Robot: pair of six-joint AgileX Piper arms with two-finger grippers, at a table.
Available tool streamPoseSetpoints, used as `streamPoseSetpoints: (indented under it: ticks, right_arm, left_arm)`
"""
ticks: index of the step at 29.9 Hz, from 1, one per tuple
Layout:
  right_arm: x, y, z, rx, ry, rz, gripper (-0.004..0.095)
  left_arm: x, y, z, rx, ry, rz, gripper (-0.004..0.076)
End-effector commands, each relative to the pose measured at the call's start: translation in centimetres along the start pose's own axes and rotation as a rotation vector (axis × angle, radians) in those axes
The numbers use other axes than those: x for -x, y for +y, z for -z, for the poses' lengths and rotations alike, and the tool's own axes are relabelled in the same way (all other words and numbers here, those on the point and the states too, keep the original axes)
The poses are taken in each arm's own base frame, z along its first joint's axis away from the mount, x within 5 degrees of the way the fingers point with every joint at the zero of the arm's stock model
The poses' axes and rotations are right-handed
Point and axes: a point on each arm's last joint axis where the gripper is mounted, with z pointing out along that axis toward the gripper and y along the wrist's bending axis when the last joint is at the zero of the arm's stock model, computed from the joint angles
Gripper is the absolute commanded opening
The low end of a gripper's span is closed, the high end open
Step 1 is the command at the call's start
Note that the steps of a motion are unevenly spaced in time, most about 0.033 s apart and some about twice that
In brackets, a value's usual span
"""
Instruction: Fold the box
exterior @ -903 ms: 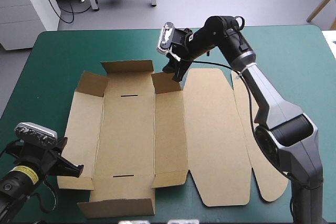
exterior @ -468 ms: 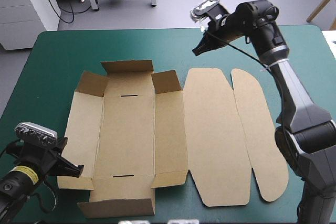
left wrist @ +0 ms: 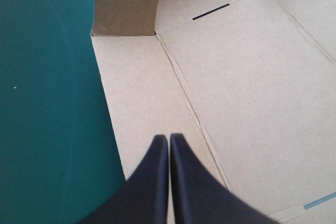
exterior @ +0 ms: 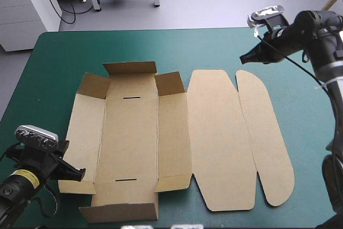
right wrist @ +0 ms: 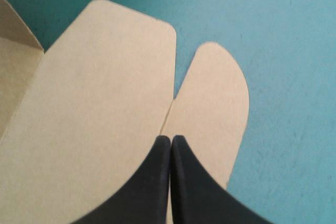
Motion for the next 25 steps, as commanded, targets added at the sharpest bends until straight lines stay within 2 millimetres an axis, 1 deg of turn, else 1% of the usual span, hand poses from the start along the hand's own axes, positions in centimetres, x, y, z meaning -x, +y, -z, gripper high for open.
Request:
streamPoseSetpoints:
  ticks: [1, 2, 6, 10, 14, 18, 20, 22, 25]
  right_arm:
    - [-2.5, -0.3, 3.6, -0.039, -0.058, -0.008, -0.0019]
    - [-3.6, -0.3, 3.8, -0.043, -0.043, -0.023, -0.0019]
    - [-6.5, 0.0, 4.8, -0.064, -0.045, -0.049, -0.0019]
    - [-9.1, 1.0, 5.7, -0.072, -0.058, -0.053, -0.0019]
    - [-12.0, 2.2, 6.7, -0.072, -0.057, -0.054, -0.0019]
    - [-14.6, 3.2, 7.3, -0.083, -0.085, -0.054, -0.0019]
    - [-15.9, 3.7, 7.7, -0.089, -0.101, -0.055, -0.0019]
    - [-16.9, 4.2, 8.0, -0.09, -0.108, -0.067, -0.0019]
    - [-18.3, 4.7, 8.2, -0.095, -0.123, -0.066, -0.0019]
  left_arm:
    - [1.3, 0.1, 0.6, -0.003, -0.081, 0.009, -0.001]
    - [1.3, 0.1, 0.6, -0.001, -0.083, 0.007, -0.001]
    - [1.4, 0.1, 0.6, -0.001, -0.085, 0.006, -0.001]
    - [1.4, 0.1, 0.6, -0.009, -0.083, 0.014, -0.001]
    - [1.6, -0.1, 0.8, -0.03, -0.068, 0.039, -0.001]
    - [3.3, 0.1, 1.2, -0.026, -0.023, 0.052, -0.001]
    - [4.5, 0.2, 1.1, -0.017, 0.02, 0.053, -0.001]
    - [6.1, 0.4, 1.2, -0.005, 0.073, 0.057, -0.001]
    - [8.2, 0.5, 0.7, 0.011, 0.163, 0.059, -0.0008]
